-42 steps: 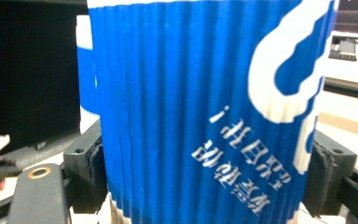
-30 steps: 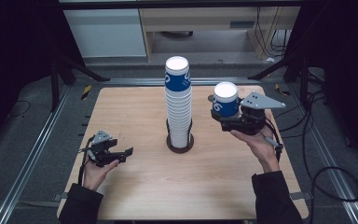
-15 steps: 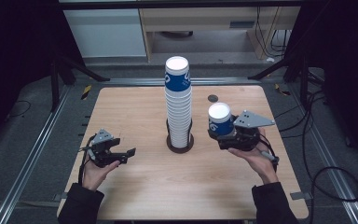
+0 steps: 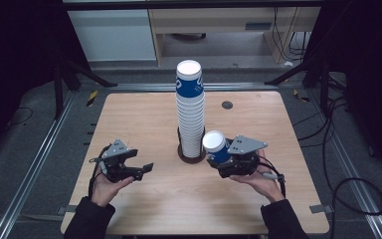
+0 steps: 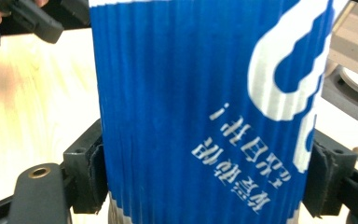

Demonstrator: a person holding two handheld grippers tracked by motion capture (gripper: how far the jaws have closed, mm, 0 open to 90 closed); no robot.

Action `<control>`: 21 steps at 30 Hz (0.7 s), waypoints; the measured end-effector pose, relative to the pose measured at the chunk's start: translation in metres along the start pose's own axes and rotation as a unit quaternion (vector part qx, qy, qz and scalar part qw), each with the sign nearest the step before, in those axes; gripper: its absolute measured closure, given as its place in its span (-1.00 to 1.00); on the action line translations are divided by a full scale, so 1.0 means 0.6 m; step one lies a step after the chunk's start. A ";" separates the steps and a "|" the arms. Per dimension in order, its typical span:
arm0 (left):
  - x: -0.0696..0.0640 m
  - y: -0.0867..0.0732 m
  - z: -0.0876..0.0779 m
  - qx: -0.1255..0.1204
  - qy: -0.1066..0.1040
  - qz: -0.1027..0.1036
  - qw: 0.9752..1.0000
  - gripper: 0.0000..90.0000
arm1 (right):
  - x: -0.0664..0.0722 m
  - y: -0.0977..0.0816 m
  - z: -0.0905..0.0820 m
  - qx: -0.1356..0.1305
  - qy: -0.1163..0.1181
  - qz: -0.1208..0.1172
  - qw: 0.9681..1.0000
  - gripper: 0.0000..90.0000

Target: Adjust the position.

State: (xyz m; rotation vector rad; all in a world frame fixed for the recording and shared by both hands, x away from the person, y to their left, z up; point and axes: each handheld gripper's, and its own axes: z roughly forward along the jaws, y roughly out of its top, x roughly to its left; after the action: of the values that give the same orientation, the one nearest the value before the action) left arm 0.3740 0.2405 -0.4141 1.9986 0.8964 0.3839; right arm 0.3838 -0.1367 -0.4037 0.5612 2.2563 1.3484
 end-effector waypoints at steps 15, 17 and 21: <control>-0.030 0.012 0.000 -0.006 -0.030 0.018 0.999 -0.62 | 0.039 -0.010 0.055 0.017 0.042 -0.025 0.999 -0.56; -0.034 0.014 0.000 -0.007 -0.034 0.021 0.999 -0.61 | 0.041 -0.013 0.061 0.023 0.045 -0.027 0.998 -0.56; -0.040 0.015 0.002 -0.007 -0.040 0.024 0.999 -0.62 | 0.047 -0.013 0.066 0.024 0.050 -0.030 0.998 -0.56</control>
State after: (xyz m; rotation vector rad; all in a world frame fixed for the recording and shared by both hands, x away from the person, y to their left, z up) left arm 0.3619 0.2192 -0.4056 2.0115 0.7945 0.3330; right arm 0.3826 -0.0966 -0.4323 0.4473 2.3712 1.3224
